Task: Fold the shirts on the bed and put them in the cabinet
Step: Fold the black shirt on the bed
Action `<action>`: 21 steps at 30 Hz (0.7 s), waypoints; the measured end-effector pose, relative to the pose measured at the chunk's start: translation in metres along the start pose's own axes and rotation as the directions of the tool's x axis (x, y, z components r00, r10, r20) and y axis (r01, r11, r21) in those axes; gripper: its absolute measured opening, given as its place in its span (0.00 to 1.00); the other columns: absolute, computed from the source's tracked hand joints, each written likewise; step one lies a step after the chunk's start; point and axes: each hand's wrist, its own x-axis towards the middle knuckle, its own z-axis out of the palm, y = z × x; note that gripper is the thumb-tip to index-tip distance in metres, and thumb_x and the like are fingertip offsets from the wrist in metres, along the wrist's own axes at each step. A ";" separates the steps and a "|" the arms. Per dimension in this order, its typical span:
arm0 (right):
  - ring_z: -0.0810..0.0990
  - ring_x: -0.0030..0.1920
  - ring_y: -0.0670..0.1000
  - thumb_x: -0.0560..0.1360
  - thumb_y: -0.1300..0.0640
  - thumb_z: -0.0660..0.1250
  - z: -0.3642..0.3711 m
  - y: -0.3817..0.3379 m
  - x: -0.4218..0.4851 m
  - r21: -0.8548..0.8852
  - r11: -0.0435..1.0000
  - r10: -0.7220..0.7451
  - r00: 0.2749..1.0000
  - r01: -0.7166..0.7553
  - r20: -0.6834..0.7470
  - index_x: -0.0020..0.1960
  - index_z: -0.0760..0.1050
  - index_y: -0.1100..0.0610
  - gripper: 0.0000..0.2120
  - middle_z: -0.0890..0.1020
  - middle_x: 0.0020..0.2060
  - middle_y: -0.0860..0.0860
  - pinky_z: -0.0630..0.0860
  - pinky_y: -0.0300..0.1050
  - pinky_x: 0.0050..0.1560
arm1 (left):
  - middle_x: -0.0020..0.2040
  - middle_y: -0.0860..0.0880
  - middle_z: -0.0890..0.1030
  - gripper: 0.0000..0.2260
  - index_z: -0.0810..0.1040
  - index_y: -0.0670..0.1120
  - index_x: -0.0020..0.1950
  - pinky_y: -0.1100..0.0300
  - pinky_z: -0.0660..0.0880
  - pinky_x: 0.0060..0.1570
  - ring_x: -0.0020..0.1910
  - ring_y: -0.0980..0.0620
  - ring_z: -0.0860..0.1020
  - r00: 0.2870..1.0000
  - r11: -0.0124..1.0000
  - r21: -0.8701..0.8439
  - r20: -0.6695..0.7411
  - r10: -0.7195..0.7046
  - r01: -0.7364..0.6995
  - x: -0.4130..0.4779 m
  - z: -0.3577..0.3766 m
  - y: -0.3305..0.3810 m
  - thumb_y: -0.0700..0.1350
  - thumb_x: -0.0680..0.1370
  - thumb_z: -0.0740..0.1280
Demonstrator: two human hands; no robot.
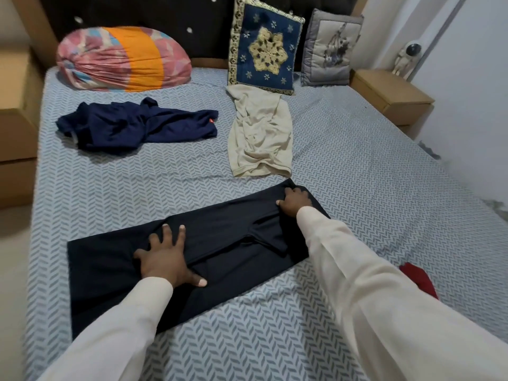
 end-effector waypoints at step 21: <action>0.72 0.60 0.61 0.78 0.52 0.63 0.130 -0.292 -0.234 0.064 0.697 -0.714 0.700 0.714 -0.036 0.63 0.73 0.58 0.16 0.74 0.58 0.58 0.72 0.53 0.57 | 0.62 0.38 0.75 0.25 0.64 0.43 0.64 0.48 0.75 0.55 0.60 0.37 0.76 0.848 0.569 -0.734 0.018 -0.529 0.371 -0.136 0.069 -0.131 0.53 0.75 0.69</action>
